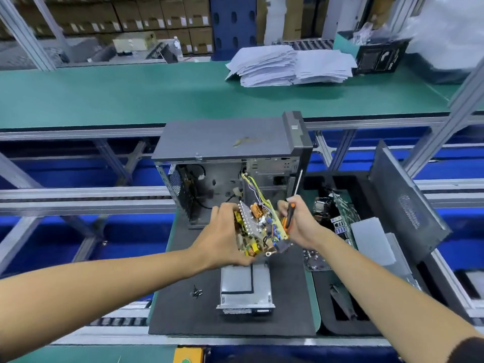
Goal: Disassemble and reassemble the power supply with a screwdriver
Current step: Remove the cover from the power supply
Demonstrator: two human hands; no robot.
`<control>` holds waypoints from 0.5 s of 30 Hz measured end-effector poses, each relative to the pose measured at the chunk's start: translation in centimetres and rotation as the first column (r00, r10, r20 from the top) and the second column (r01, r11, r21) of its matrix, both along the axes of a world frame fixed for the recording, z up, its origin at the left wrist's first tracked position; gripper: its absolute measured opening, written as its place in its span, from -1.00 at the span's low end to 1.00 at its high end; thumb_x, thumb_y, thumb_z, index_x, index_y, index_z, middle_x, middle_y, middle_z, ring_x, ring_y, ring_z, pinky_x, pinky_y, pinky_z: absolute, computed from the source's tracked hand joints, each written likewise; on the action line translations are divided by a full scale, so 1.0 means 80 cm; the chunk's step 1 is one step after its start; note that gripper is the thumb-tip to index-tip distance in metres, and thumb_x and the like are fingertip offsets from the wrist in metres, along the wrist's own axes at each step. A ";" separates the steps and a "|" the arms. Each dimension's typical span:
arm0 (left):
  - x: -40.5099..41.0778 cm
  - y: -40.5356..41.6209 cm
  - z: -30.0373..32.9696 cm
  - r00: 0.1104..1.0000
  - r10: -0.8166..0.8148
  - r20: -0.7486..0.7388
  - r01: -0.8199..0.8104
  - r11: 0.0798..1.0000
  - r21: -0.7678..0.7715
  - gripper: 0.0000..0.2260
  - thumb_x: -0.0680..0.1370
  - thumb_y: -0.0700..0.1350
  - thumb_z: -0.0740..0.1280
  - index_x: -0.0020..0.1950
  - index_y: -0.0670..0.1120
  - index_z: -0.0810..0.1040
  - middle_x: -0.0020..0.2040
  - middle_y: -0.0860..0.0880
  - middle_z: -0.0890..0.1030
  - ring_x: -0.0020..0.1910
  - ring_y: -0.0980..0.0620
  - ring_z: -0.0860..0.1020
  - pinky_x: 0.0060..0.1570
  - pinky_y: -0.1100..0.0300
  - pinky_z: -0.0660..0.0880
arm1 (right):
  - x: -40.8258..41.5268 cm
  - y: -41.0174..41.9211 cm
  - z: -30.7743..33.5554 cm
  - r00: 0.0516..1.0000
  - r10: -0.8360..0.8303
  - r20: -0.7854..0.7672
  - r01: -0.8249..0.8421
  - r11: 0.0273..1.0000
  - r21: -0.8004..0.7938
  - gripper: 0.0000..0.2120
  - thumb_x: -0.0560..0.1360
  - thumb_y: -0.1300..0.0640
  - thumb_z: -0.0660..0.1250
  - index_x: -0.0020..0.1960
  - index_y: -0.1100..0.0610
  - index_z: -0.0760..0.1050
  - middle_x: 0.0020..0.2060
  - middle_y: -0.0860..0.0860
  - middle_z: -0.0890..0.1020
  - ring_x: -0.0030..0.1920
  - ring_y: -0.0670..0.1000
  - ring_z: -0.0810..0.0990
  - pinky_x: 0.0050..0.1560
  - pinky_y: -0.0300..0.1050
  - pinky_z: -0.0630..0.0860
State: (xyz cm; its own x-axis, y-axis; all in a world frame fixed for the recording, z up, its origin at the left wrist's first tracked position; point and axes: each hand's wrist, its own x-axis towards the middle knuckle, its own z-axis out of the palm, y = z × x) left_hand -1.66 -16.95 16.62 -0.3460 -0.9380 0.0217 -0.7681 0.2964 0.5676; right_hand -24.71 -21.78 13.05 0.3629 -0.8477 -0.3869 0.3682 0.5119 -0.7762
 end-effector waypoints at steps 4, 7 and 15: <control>0.012 0.014 -0.010 1.000 -0.002 0.022 0.003 1.000 -0.022 -0.09 0.07 0.24 0.58 0.25 0.20 0.12 0.01 0.23 0.15 0.11 0.10 0.37 -0.03 0.23 0.51 | 0.033 -0.023 0.009 0.988 0.038 0.152 -0.027 0.997 -0.071 -0.69 0.48 0.10 0.21 -0.36 0.09 0.16 0.18 0.34 0.62 0.19 0.32 0.61 0.29 0.21 0.47; 0.022 0.026 -0.016 0.999 0.014 0.032 -0.013 0.999 -0.032 -0.13 0.08 0.22 0.55 0.23 0.20 0.12 0.01 0.21 0.14 0.11 0.07 0.36 -0.09 0.21 0.51 | 0.059 -0.024 0.006 0.996 0.028 0.090 -0.019 0.995 -0.098 -0.67 0.48 0.15 0.27 -0.44 0.06 0.32 0.27 0.30 0.58 0.24 0.32 0.60 0.23 0.23 0.46; 0.044 0.050 -0.040 0.983 0.135 0.123 -0.140 0.989 0.035 -0.16 0.09 0.27 0.54 0.17 0.11 0.13 0.08 0.13 0.22 0.12 0.04 0.27 -0.11 0.06 0.56 | 0.124 -0.022 0.017 0.945 -0.119 -0.304 0.065 0.981 -0.182 -0.69 0.35 0.30 0.36 -0.35 0.06 0.25 -0.04 0.10 0.74 -0.09 0.21 0.74 -0.09 0.00 0.59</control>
